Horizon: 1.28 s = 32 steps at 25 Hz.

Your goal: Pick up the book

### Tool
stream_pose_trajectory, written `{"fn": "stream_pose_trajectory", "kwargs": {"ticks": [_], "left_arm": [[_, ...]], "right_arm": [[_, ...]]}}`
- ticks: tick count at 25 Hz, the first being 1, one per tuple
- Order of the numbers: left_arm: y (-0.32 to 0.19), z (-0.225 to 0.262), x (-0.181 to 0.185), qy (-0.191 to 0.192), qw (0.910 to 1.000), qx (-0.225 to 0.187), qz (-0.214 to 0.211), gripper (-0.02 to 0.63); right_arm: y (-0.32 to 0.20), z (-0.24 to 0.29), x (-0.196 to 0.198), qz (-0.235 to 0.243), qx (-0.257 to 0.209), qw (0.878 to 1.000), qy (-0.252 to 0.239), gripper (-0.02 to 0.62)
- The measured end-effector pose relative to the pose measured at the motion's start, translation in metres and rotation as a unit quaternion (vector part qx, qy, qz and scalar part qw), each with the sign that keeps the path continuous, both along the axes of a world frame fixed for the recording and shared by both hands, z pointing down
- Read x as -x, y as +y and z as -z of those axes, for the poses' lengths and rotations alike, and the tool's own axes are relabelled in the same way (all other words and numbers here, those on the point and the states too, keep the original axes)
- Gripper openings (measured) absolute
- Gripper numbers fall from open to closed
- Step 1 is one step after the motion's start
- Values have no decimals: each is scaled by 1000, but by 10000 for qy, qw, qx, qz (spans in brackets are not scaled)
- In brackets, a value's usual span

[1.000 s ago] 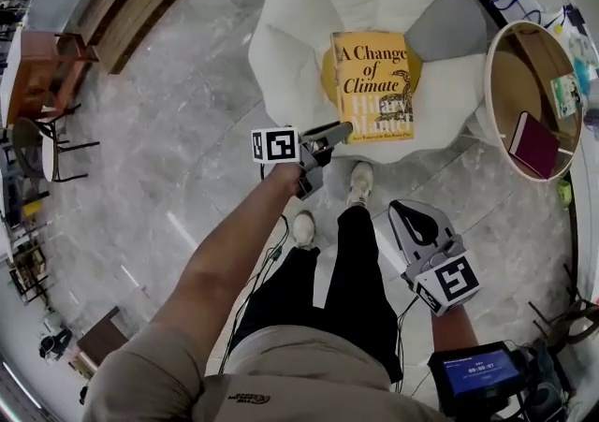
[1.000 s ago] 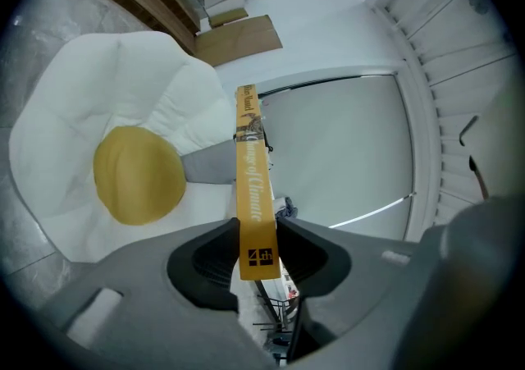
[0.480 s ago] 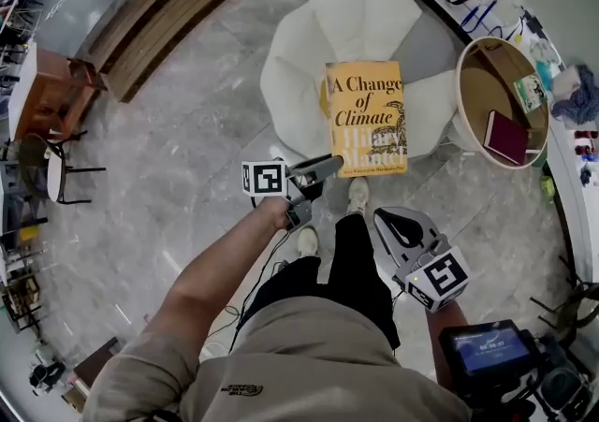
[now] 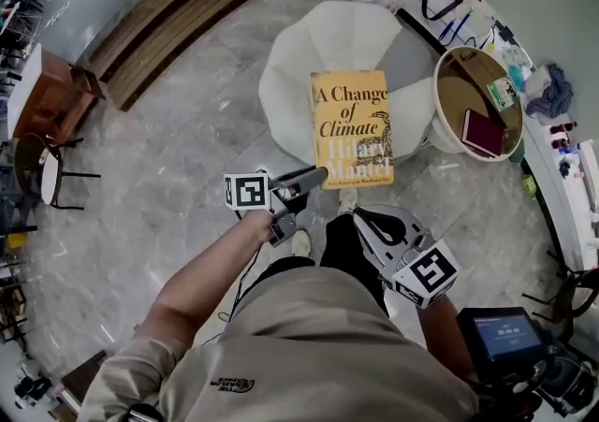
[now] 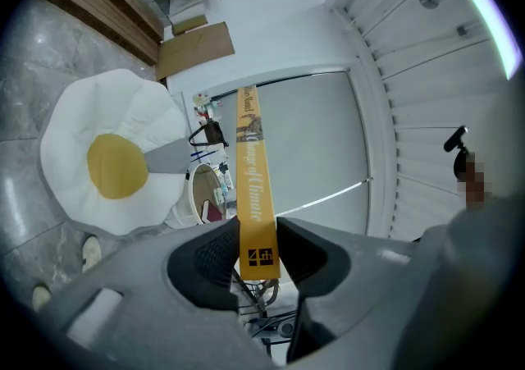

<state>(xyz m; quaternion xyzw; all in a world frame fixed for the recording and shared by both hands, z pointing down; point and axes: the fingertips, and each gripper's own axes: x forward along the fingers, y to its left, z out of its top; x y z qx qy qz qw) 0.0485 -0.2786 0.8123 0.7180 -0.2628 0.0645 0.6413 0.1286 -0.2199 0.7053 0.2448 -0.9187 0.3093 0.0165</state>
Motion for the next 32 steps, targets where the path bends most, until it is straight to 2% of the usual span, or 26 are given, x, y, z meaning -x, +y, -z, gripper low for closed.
{"fn": "stream_pose_trajectory", "kwargs": {"ticks": [13, 25, 32], "left_arm": [[46, 61, 4, 86, 9999, -6, -139, 146], [95, 58, 29, 101, 9999, -4, -131, 146], [99, 62, 33, 132, 9998, -32, -137, 146]], "right_arm": [[35, 62, 7, -37, -161, 9998, -61, 14], [73, 75, 31, 135, -438, 9989, 43, 12], [73, 79, 39, 203, -532, 9984, 49, 12]]}}
